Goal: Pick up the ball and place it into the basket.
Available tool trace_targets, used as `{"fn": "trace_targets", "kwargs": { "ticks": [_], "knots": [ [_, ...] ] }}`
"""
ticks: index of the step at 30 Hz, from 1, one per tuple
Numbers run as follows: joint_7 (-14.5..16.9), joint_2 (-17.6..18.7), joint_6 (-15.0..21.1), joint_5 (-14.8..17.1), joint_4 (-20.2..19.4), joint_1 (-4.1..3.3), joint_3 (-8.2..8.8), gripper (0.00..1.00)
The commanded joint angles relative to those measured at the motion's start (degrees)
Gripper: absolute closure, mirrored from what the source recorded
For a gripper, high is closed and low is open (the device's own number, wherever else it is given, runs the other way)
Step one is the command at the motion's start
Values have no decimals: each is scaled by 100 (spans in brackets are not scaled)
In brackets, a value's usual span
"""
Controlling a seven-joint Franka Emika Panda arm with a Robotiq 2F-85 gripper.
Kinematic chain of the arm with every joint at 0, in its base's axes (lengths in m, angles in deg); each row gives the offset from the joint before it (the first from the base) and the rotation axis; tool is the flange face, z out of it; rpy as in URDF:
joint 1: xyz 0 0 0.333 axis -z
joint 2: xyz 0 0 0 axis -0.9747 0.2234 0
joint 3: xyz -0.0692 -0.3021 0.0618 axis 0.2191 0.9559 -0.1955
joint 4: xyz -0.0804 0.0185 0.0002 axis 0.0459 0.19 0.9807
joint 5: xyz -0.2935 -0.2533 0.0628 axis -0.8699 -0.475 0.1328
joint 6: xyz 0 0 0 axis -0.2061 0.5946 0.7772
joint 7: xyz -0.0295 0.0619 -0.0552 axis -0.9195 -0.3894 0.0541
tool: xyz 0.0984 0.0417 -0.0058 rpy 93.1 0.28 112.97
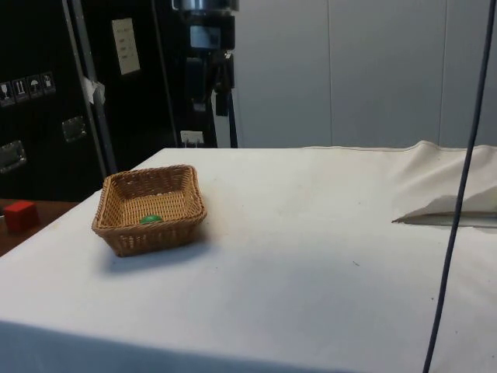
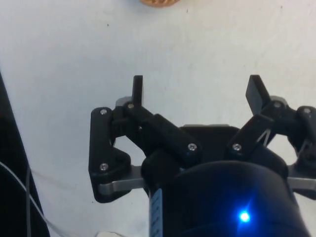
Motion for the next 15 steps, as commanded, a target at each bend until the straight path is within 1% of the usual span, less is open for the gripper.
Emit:
{"fn": "trace_targets", "kwargs": {
  "ticks": [1,5,6,7,10,14,15],
  "knots": [
    [-63,-115,29,-120,-103,6,11,0],
    [-80,-424,34,-223,-384,11,34,0],
    [-6,-413,0,-126,-367,0,34,0],
    [-86,-487,34,-241,-441,11,34,0],
    [-120,-682,34,-332,-619,17,34,0],
    [-183,-825,17,-447,-751,23,29,0],
    [-86,-791,0,-321,-716,0,46,0]
  ]
}}
